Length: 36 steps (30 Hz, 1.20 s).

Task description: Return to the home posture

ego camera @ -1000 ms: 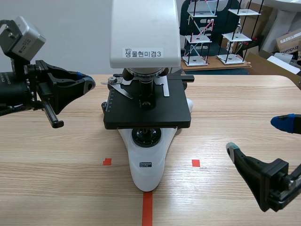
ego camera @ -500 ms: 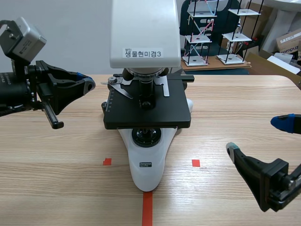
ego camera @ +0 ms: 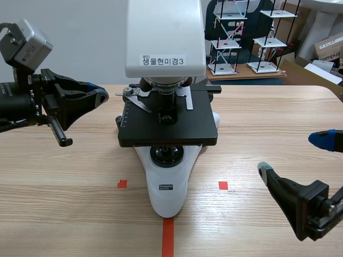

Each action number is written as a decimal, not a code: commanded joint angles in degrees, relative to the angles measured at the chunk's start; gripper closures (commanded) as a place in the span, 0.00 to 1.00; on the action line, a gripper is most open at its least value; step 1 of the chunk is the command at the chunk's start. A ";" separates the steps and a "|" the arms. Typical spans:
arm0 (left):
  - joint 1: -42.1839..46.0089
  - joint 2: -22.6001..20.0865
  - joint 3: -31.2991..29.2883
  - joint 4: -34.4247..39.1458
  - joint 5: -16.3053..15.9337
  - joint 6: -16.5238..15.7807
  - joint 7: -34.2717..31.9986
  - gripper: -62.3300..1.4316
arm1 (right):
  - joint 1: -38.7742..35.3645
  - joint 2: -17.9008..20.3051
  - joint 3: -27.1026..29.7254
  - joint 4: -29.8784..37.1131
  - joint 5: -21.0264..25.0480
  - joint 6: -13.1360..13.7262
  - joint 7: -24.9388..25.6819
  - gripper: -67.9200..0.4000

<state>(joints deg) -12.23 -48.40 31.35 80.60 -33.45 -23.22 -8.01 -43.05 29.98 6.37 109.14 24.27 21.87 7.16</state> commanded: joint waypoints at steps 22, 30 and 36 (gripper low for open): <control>30.88 -2.71 -27.78 9.27 0.61 -0.11 -2.89 0.17 | 0.17 -0.02 0.37 0.85 0.44 0.22 0.63 0.05; 46.62 5.14 -40.83 19.85 8.59 -0.15 -2.47 0.13 | 0.17 -0.02 0.37 0.85 0.44 0.22 0.61 0.05; 55.28 13.11 -46.66 30.32 15.19 -0.74 -1.60 0.13 | 0.17 -0.02 0.37 0.85 0.44 0.22 0.61 0.05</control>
<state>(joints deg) 43.22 -36.14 -15.57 110.15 -17.98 -24.10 -9.41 -43.05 29.98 6.37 109.14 24.27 22.06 7.14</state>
